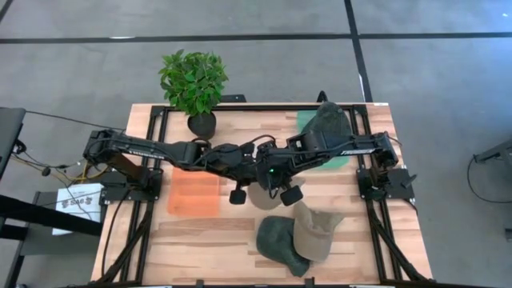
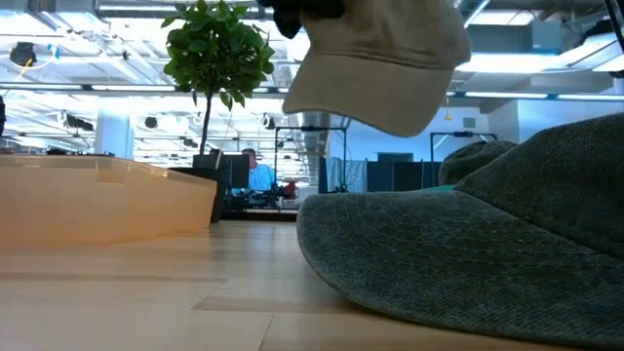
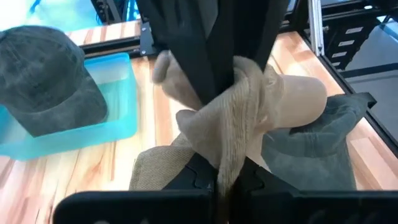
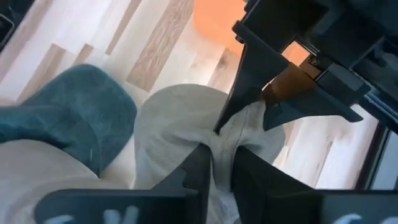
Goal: Pick & Place hat
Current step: Put the top brown cap into the orange bin
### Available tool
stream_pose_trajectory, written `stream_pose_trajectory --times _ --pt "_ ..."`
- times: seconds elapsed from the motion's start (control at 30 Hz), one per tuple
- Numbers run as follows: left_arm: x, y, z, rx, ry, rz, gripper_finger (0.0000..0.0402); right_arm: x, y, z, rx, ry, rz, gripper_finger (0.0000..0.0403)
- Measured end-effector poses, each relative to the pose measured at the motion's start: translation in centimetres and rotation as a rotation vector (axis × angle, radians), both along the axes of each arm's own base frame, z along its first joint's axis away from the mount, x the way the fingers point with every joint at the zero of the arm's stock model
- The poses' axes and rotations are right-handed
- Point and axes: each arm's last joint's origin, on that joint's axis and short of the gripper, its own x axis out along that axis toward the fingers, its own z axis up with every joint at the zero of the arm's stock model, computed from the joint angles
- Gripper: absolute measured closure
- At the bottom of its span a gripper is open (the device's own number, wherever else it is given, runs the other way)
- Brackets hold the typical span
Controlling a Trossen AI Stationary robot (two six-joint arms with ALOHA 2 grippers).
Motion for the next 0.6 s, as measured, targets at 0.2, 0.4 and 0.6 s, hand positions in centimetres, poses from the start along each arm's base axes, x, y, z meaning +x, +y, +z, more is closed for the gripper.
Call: stream_pose_trajectory --times 0.2,0.4,0.6 --pt "-0.7 0.2 0.2 0.003 0.038 0.045 0.0400 -0.6 0.0 0.8 0.037 -0.027 -0.054 0.0303" --pt "-3.1 0.4 1.5 -0.041 0.098 0.091 0.0401 -2.5 -0.6 2.4 0.070 -0.037 -0.178 0.0262" --pt "-6.8 0.9 3.8 -0.041 0.110 0.144 0.0401 -3.7 -0.9 2.3 0.044 0.036 -0.280 0.0243"
